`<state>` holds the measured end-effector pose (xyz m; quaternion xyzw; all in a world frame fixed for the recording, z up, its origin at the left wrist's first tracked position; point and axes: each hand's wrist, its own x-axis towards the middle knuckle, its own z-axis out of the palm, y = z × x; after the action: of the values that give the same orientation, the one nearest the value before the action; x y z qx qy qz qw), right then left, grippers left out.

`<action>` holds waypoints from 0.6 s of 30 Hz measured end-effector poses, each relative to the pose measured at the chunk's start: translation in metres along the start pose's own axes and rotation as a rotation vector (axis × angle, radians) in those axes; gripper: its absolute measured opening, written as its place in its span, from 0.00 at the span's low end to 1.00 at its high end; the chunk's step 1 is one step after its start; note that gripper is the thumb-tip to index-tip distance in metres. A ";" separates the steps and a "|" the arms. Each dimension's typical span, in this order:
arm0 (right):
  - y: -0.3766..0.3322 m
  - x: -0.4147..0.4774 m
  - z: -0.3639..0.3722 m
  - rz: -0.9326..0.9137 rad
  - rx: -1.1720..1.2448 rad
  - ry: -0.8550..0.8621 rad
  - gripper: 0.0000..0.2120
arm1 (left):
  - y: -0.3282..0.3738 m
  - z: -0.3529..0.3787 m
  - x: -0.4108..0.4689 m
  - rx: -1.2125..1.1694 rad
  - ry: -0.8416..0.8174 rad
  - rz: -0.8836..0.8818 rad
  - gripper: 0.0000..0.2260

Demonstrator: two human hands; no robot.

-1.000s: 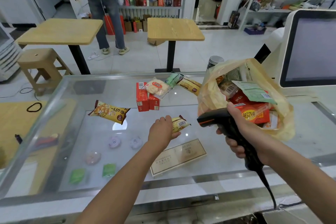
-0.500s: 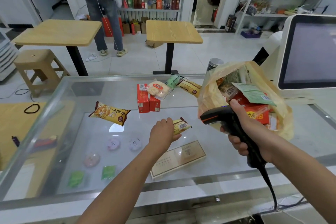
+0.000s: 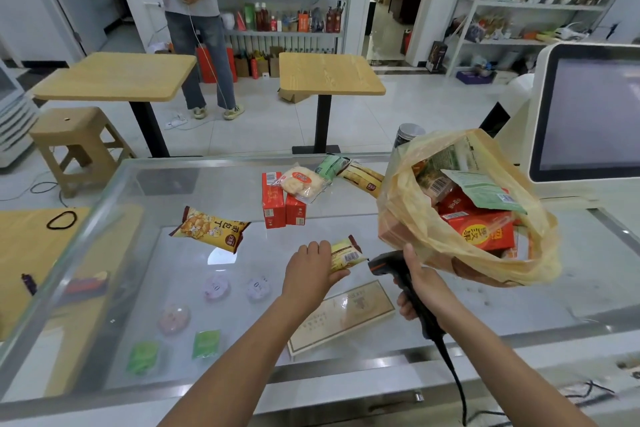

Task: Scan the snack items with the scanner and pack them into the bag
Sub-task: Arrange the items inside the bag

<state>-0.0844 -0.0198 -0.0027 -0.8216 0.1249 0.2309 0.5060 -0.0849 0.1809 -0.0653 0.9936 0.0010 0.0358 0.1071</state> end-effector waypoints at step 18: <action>-0.054 -0.002 -0.088 -0.503 0.224 0.516 0.17 | 0.104 -0.066 0.058 -0.616 0.290 0.206 0.28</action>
<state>-0.0404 -0.0735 0.0733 -0.7973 0.0671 -0.1303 0.5855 -0.0321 0.0936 0.0252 0.8942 -0.0948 0.1855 0.3962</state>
